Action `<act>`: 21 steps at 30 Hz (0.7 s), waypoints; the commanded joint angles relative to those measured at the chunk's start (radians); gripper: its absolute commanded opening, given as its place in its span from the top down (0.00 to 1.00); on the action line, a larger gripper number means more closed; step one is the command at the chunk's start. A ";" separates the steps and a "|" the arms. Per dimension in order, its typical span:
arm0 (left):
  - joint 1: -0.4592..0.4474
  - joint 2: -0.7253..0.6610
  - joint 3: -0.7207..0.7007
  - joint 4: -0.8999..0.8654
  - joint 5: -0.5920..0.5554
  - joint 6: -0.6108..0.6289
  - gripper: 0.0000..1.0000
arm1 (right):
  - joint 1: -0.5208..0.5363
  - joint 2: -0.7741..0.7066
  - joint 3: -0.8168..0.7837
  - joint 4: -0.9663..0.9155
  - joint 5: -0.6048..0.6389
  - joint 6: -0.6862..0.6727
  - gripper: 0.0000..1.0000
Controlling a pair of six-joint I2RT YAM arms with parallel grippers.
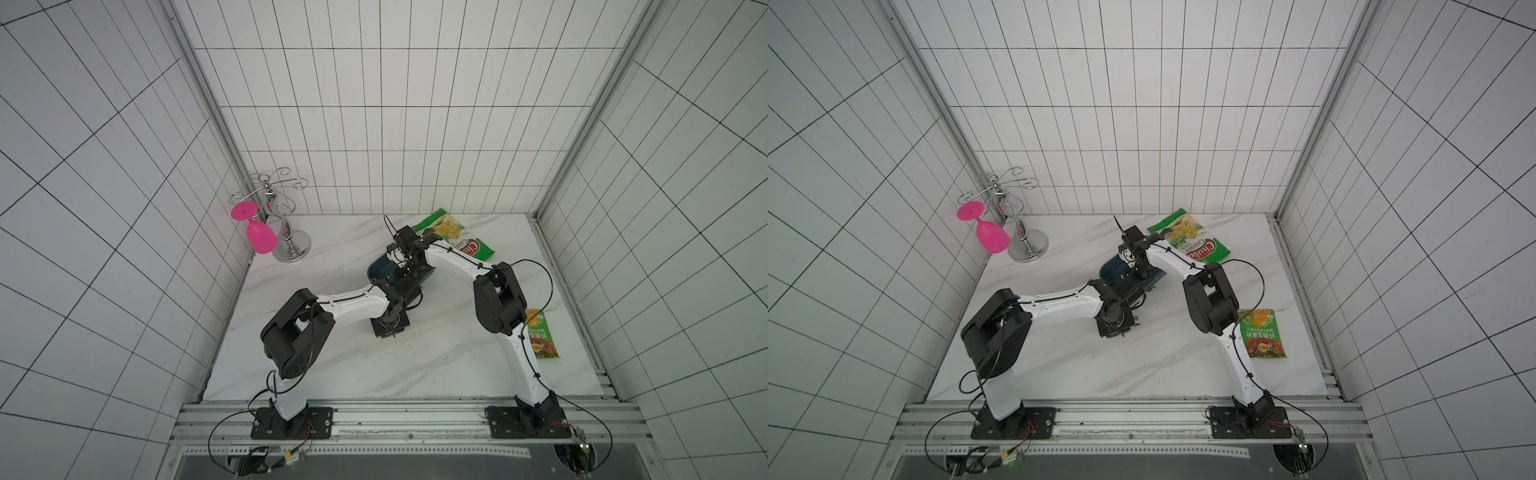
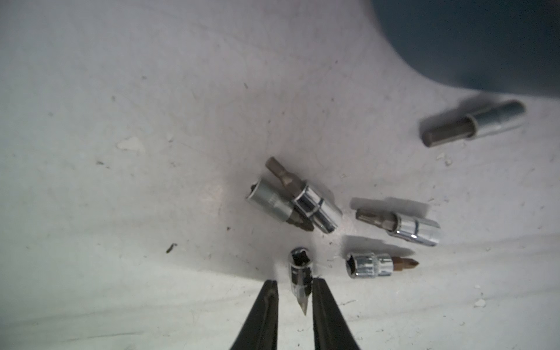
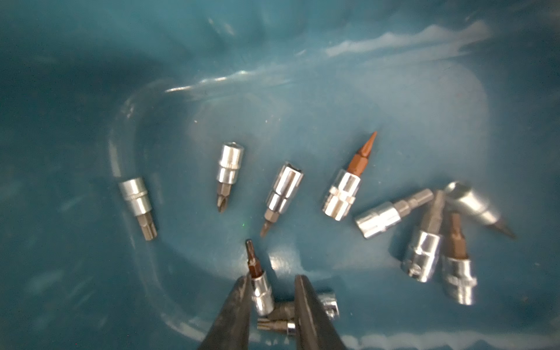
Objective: Put the bit on the desktop into the storage box
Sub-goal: Pick up the screwdriver bit from the center of the board.
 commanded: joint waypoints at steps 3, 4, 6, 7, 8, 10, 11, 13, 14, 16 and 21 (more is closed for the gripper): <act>-0.007 0.052 0.038 -0.047 -0.042 0.043 0.76 | -0.006 -0.050 0.012 -0.034 0.004 -0.005 0.70; -0.007 0.056 0.042 -0.053 -0.046 0.049 0.76 | -0.006 -0.050 0.011 -0.033 0.004 -0.006 0.69; -0.010 0.061 0.041 -0.055 -0.048 0.051 0.76 | -0.006 -0.054 0.009 -0.033 0.003 -0.005 0.69; -0.009 0.062 0.039 -0.054 -0.049 0.050 0.76 | -0.006 -0.054 0.010 -0.031 0.003 -0.005 0.69; -0.010 0.062 0.037 -0.053 -0.050 0.051 0.76 | -0.006 -0.054 0.011 -0.031 0.003 -0.004 0.69; -0.010 0.063 0.037 -0.055 -0.051 0.051 0.78 | -0.006 -0.056 0.013 -0.032 0.003 -0.003 0.69; -0.010 0.065 0.038 -0.055 -0.051 0.051 0.80 | -0.006 -0.056 0.014 -0.031 0.003 -0.003 0.69; -0.010 0.067 0.039 -0.058 -0.050 0.052 0.84 | -0.006 -0.058 0.016 -0.031 0.004 -0.003 0.69; -0.011 0.068 0.039 -0.059 -0.049 0.051 0.86 | -0.006 -0.060 0.017 -0.030 0.005 -0.003 0.69; -0.010 0.072 0.037 -0.059 -0.041 0.052 0.90 | -0.006 -0.064 0.017 -0.031 0.007 -0.002 0.69; -0.013 0.075 0.030 -0.059 -0.029 0.054 1.00 | -0.006 -0.085 0.015 -0.024 0.002 0.009 0.66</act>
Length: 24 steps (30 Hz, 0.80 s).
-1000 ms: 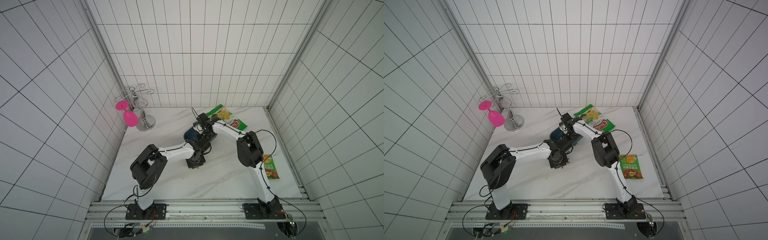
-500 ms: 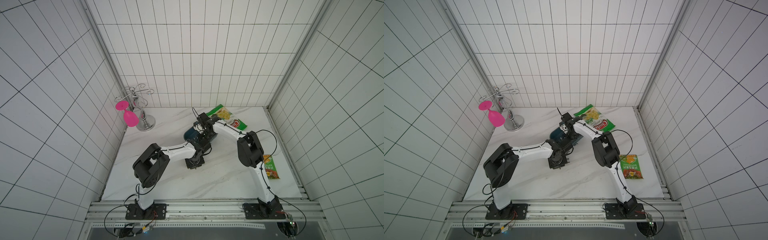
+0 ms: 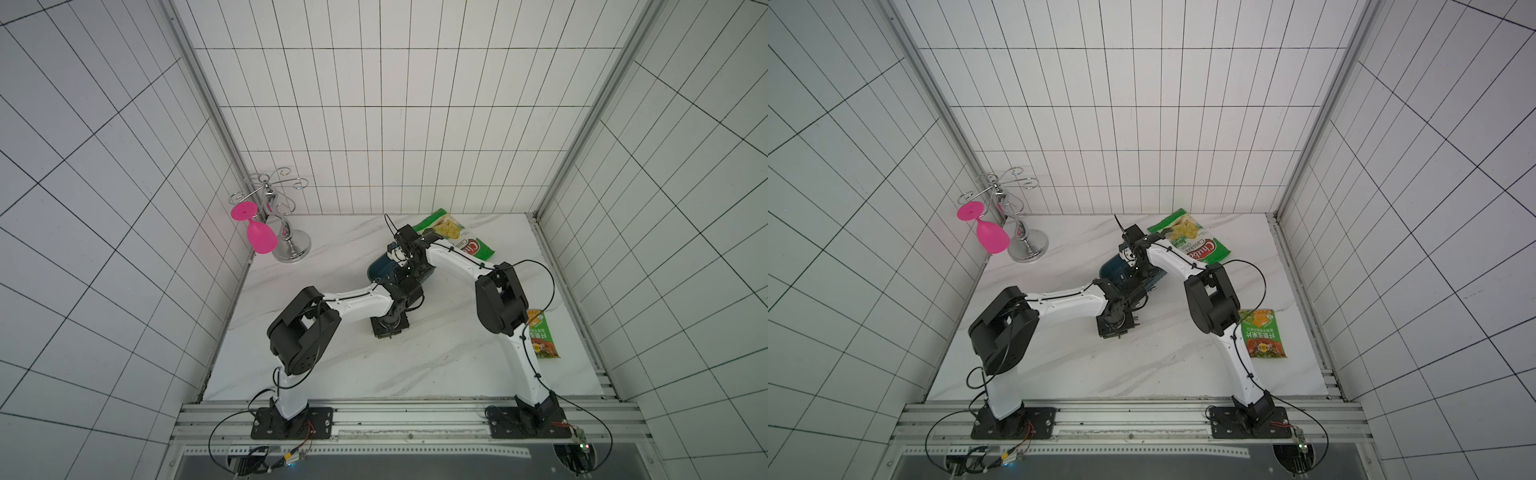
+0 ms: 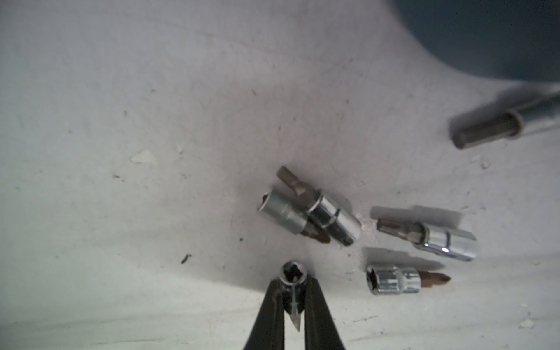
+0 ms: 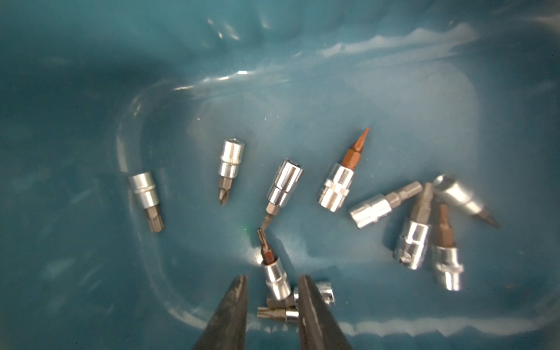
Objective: Put the bit on the desktop into the storage box
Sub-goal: Pick up the screwdriver bit from the center of the board.
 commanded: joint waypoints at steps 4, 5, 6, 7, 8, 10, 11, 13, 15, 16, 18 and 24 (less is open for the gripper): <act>-0.008 0.009 0.002 -0.024 -0.002 0.015 1.00 | -0.004 -0.082 0.030 -0.007 0.003 0.021 0.62; -0.008 0.000 0.008 -0.034 -0.006 0.015 1.00 | -0.004 -0.085 0.035 -0.007 0.006 0.024 0.61; -0.009 -0.011 0.015 -0.047 -0.012 0.018 1.00 | -0.004 -0.092 0.041 -0.007 0.012 0.027 0.60; -0.008 -0.025 0.024 -0.061 -0.016 0.021 1.00 | -0.004 -0.100 0.047 -0.007 0.019 0.030 0.60; -0.009 -0.038 0.032 -0.075 -0.021 0.024 1.00 | -0.006 -0.107 0.050 -0.007 0.024 0.033 0.59; -0.008 -0.067 0.058 -0.118 -0.036 0.026 1.00 | -0.012 -0.126 0.058 -0.007 0.035 0.047 0.58; -0.009 -0.082 0.069 -0.136 -0.041 0.027 1.00 | -0.016 -0.136 0.058 -0.006 0.041 0.054 0.57; -0.007 -0.114 0.095 -0.175 -0.050 0.033 1.00 | -0.026 -0.162 0.060 -0.004 0.058 0.074 0.56; -0.006 -0.143 0.124 -0.213 -0.061 0.038 1.00 | -0.038 -0.189 0.053 -0.004 0.066 0.090 0.56; -0.004 -0.156 0.142 -0.235 -0.068 0.041 1.00 | -0.044 -0.205 0.046 -0.004 0.075 0.098 0.56; 0.004 -0.177 0.175 -0.266 -0.077 0.047 1.00 | -0.054 -0.242 0.016 0.000 0.094 0.111 0.56; 0.093 -0.180 0.277 -0.291 -0.063 0.096 1.00 | -0.097 -0.467 -0.294 0.197 0.153 0.189 0.53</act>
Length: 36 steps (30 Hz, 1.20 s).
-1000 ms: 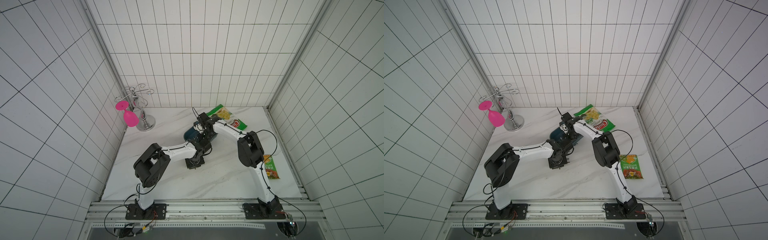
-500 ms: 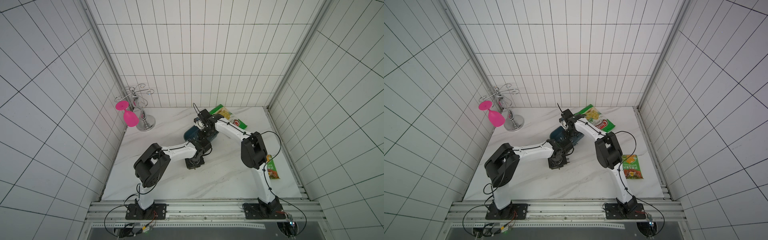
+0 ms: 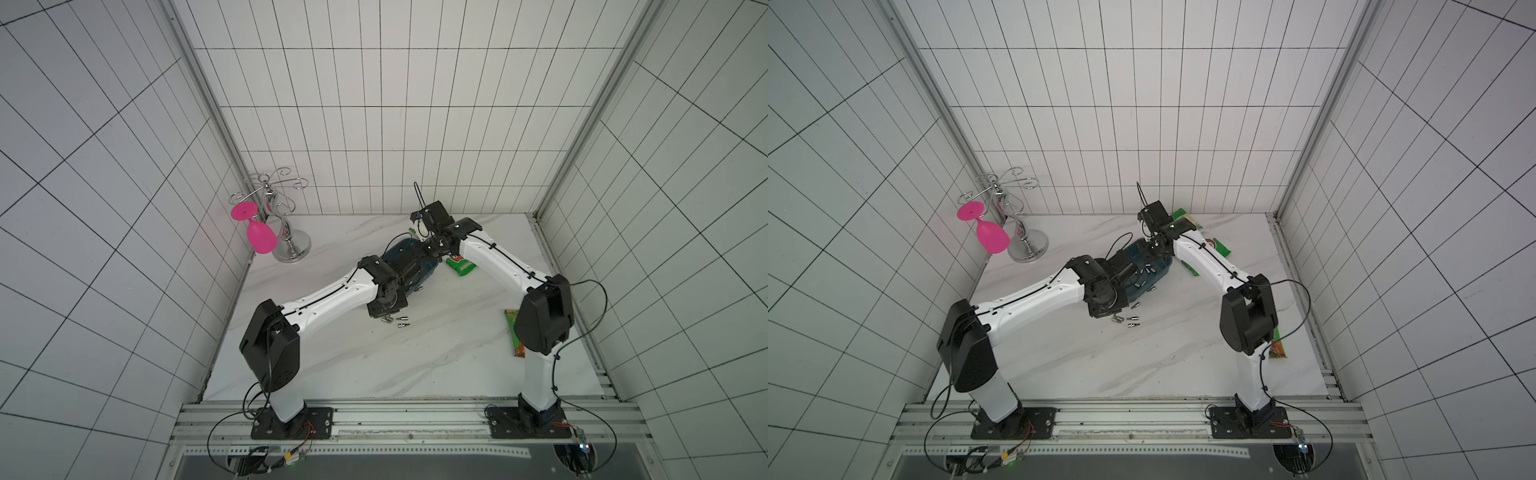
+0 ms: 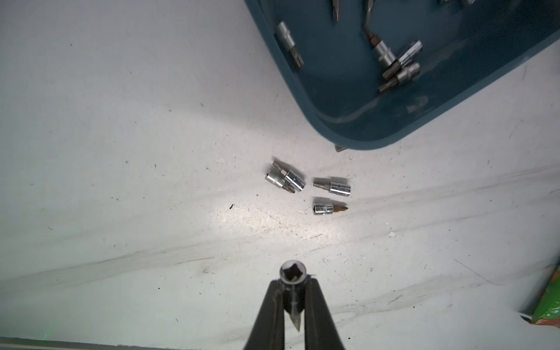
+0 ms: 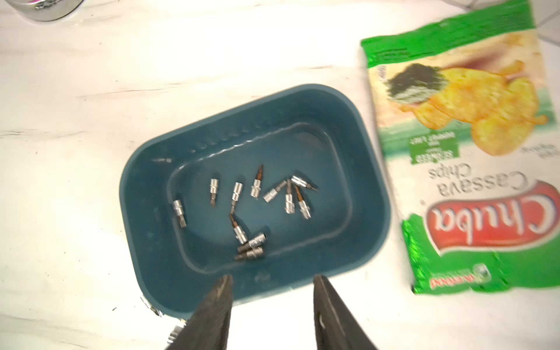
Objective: Put the bit on the desktop into the storage box
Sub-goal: Pick up the screwdriver bit from the center of the board, then place the screwdriver bit in the storage box.
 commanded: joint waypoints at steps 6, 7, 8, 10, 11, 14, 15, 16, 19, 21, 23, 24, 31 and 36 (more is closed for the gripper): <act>0.126 0.117 0.195 -0.019 0.051 0.136 1.00 | -0.031 -0.226 -0.299 0.134 0.030 0.066 0.51; 0.133 0.145 0.234 -0.022 0.059 0.155 1.00 | -0.031 -0.248 -0.334 0.145 0.029 0.075 0.51; 0.137 0.174 0.268 -0.029 0.064 0.165 1.00 | -0.031 -0.265 -0.367 0.159 0.027 0.079 0.51; 0.147 0.236 0.350 -0.047 0.079 0.192 1.00 | -0.031 -0.311 -0.446 0.197 0.021 0.090 0.51; 0.151 0.266 0.381 -0.055 0.082 0.200 1.00 | -0.030 -0.333 -0.484 0.223 0.012 0.089 0.51; 0.168 0.343 0.453 -0.053 0.102 0.217 1.00 | -0.024 -0.414 -0.627 0.340 -0.013 0.090 0.49; 0.175 0.368 0.468 -0.047 0.110 0.221 1.00 | -0.022 -0.435 -0.667 0.374 -0.028 0.095 0.49; 0.183 0.391 0.485 -0.047 0.116 0.224 1.00 | -0.017 -0.454 -0.703 0.402 -0.033 0.098 0.48; 0.209 0.447 0.501 -0.030 0.138 0.226 1.00 | 0.012 -0.489 -0.781 0.456 -0.031 0.094 0.46; 0.227 0.477 0.502 -0.011 0.158 0.227 1.00 | 0.028 -0.496 -0.816 0.484 -0.035 0.092 0.45; 0.239 0.505 0.510 0.001 0.164 0.232 1.00 | 0.042 -0.492 -0.840 0.501 -0.035 0.094 0.44; 0.243 0.519 0.516 0.007 0.166 0.237 1.00 | 0.049 -0.487 -0.846 0.507 -0.035 0.098 0.43; 0.260 0.591 0.541 0.017 0.182 0.261 1.00 | 0.093 -0.454 -0.849 0.515 -0.015 0.125 0.43; 0.265 0.602 0.555 0.033 0.186 0.262 1.00 | 0.114 -0.442 -0.853 0.518 -0.009 0.114 0.43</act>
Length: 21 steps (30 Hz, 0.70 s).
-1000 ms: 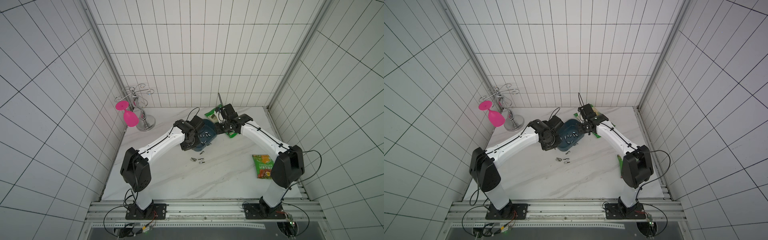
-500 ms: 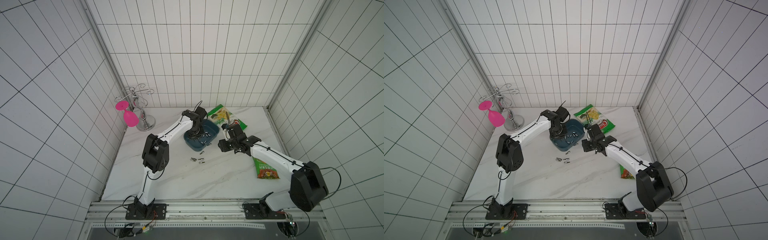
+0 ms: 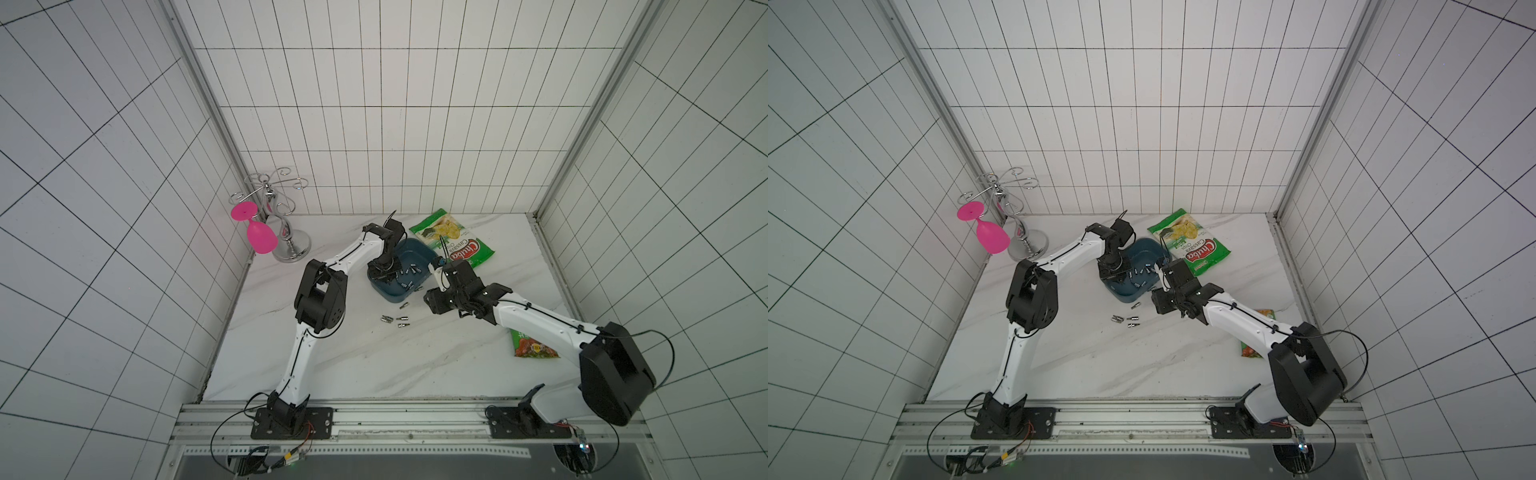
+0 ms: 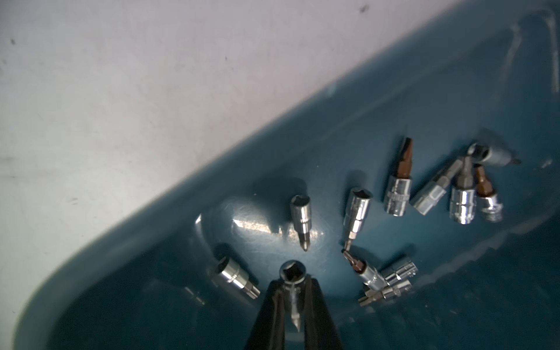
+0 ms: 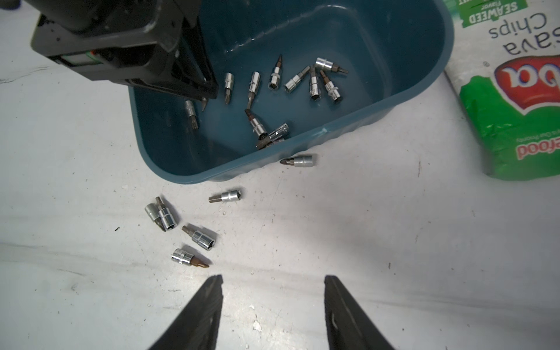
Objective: Put the bit on the desktop into the storage box
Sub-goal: Place the screwdriver bit in the storage box.
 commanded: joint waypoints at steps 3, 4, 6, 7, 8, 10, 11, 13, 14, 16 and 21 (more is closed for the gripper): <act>0.007 0.040 0.058 0.030 0.014 0.019 1.00 | 0.022 0.025 -0.015 0.022 0.011 -0.003 0.43; 0.006 0.050 0.062 0.032 0.020 0.019 1.00 | 0.027 0.027 -0.018 0.025 0.010 -0.005 0.43; 0.008 0.067 0.071 0.037 0.035 0.018 1.00 | 0.031 0.027 -0.026 0.034 -0.004 -0.006 0.44; 0.008 0.074 0.074 0.038 0.033 0.017 1.00 | 0.033 0.028 -0.029 0.038 -0.014 -0.006 0.46; 0.007 0.079 0.074 0.042 0.033 0.016 1.00 | 0.036 0.027 -0.034 0.043 -0.020 -0.006 0.47; 0.008 0.086 0.079 0.045 0.035 0.015 1.00 | 0.042 0.023 -0.046 0.054 -0.028 -0.009 0.47; 0.008 0.088 0.083 0.045 0.035 0.016 1.00 | 0.044 0.021 -0.051 0.056 -0.029 -0.011 0.47; 0.008 0.092 0.091 0.049 0.037 0.020 1.00 | 0.050 0.016 -0.059 0.060 -0.029 -0.014 0.47; 0.008 0.097 0.096 0.051 0.040 0.023 1.00 | 0.052 0.014 -0.061 0.060 -0.029 -0.014 0.47; 0.008 0.109 0.114 0.037 0.033 0.027 1.00 | 0.056 0.012 -0.065 0.062 -0.028 -0.017 0.47; 0.007 0.118 0.121 0.032 0.027 0.028 1.00 | 0.069 0.017 -0.062 0.073 -0.038 -0.020 0.47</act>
